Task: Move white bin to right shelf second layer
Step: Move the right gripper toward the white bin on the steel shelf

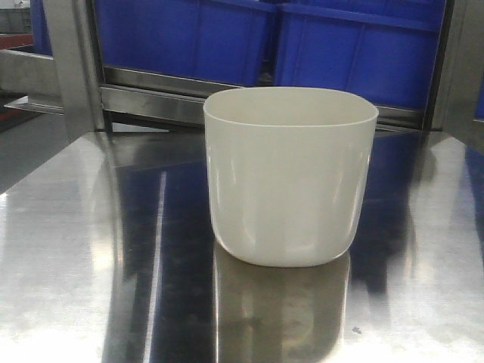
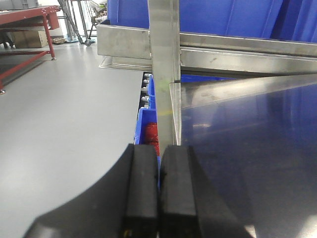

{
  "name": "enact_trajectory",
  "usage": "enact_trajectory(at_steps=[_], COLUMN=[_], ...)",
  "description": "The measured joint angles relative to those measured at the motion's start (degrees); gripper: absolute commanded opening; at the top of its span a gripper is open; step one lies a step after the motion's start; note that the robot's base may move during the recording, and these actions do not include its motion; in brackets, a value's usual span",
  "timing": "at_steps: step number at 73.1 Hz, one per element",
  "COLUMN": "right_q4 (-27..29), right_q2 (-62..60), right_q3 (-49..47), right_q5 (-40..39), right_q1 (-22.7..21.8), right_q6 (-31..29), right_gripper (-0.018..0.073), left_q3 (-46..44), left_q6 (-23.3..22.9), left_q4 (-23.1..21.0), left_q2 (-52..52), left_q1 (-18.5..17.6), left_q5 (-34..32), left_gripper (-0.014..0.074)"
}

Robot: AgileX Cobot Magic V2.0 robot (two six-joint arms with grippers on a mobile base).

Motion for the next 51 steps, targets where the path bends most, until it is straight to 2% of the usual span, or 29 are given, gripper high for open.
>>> enact_trajectory(at_steps=[51], right_q4=[0.0], right_q2=[0.0], right_q3=[0.0], right_q5=[0.0], right_q1=[0.0], right_q6=[0.0], right_gripper=[0.0055], left_q3=[0.0], left_q6=[0.0], left_q4=[0.0], left_q2=[0.0], left_q1=[0.0], left_q5=[0.0], left_gripper=[0.0085])
